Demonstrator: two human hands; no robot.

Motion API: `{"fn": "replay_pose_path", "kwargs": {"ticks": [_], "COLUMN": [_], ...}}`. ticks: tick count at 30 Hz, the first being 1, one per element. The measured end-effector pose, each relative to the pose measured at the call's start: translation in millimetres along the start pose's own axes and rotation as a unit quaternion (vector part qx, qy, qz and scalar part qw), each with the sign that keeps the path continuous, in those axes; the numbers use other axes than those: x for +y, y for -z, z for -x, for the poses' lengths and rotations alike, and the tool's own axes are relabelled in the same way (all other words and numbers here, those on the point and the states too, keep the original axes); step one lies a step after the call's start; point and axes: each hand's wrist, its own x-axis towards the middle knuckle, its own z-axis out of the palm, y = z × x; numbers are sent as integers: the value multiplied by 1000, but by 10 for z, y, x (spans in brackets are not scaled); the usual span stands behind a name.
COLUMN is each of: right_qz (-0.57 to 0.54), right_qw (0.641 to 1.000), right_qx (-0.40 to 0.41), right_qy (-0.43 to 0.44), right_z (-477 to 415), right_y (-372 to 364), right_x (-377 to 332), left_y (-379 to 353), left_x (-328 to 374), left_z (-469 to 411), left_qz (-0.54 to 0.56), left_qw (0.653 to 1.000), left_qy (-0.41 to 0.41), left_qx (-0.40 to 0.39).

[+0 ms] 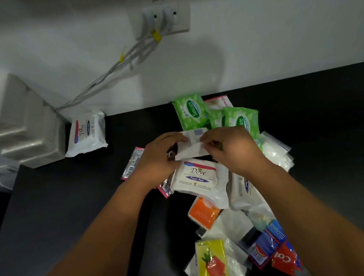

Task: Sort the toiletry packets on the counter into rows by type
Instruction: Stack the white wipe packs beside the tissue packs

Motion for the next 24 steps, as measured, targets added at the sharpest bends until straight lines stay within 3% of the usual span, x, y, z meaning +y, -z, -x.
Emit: {"fn": "replay_pose_path", "kwargs": {"ticks": [5,8,13,16,19,22,24], "right_qz": [23,-72,-269,-366,-368,-374,-361], "right_qw": [997,988,947,917,919,916,922], "right_qx": [60,131,148,80,-27,-42,-47], "right_qy": [-33,-49,-99,-136,-138,-138,-133], "right_z": [-277,-451,-667,-739,-754,-795,-876], "right_y": [79,151,158,-35,-359,-686,-875], "right_x": [-135,-298,-548,-710,-866,-1058,-1202], "left_y": [58,149,440,527,613,728,808], "left_x": [-8,-29,-116,-184,-297,-459,-571], "left_z": [-8,-42,38,168,292,406,489], "left_qz": [89,125,222,300,351,377,366], "left_qw": [994,987,970,944,914,878,872], "left_qy": [53,81,60,82,98,137,154], "left_qx": [46,67,80,114,178,260,286]}}
